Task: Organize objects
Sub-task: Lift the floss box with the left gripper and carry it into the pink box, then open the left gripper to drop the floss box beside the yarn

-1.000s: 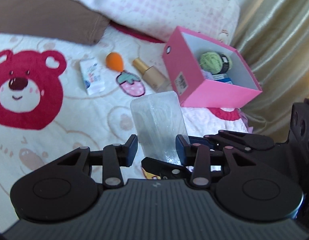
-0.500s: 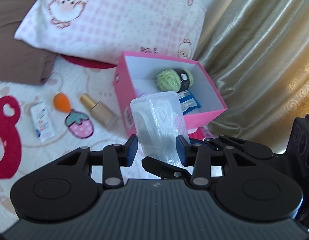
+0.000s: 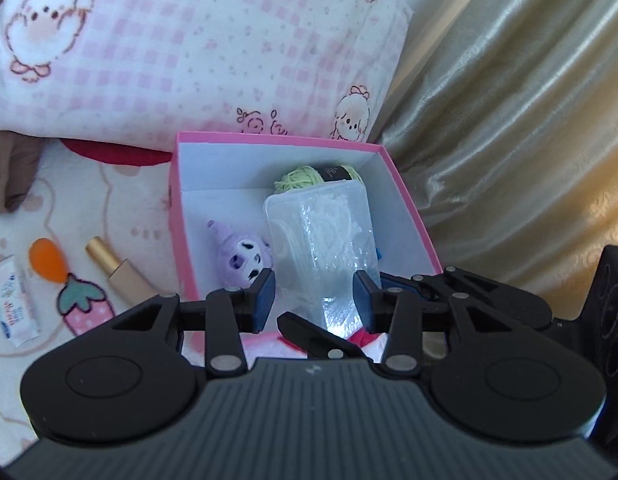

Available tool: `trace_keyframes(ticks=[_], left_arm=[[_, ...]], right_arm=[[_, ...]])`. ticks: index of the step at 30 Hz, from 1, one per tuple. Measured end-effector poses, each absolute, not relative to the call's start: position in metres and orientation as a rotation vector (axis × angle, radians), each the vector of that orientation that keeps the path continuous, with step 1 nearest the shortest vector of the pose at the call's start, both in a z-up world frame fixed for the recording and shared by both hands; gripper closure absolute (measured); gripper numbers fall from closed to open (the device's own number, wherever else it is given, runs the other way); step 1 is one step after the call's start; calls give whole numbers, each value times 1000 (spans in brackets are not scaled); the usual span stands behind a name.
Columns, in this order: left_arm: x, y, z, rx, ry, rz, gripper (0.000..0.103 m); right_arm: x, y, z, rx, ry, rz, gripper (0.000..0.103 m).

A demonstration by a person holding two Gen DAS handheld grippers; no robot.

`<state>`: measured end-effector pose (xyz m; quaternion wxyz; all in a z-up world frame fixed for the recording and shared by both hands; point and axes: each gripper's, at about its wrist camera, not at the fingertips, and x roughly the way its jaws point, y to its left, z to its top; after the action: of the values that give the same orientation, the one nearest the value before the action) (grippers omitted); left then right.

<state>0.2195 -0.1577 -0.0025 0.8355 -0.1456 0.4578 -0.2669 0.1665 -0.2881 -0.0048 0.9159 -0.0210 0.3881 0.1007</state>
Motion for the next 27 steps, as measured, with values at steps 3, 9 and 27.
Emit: trace_keyframes(ticks=[3, 9, 27], left_arm=[[247, -172, -15, -332, 1028, -532, 62], [290, -188, -48, -384, 1102, -512, 61], [346, -204, -105, -360, 1216, -461, 63]], right_arm=[[195, -306, -13, 9, 863, 212, 38], [246, -326, -32, 24, 999, 202, 38], [298, -355, -93, 236, 1133, 196, 35]])
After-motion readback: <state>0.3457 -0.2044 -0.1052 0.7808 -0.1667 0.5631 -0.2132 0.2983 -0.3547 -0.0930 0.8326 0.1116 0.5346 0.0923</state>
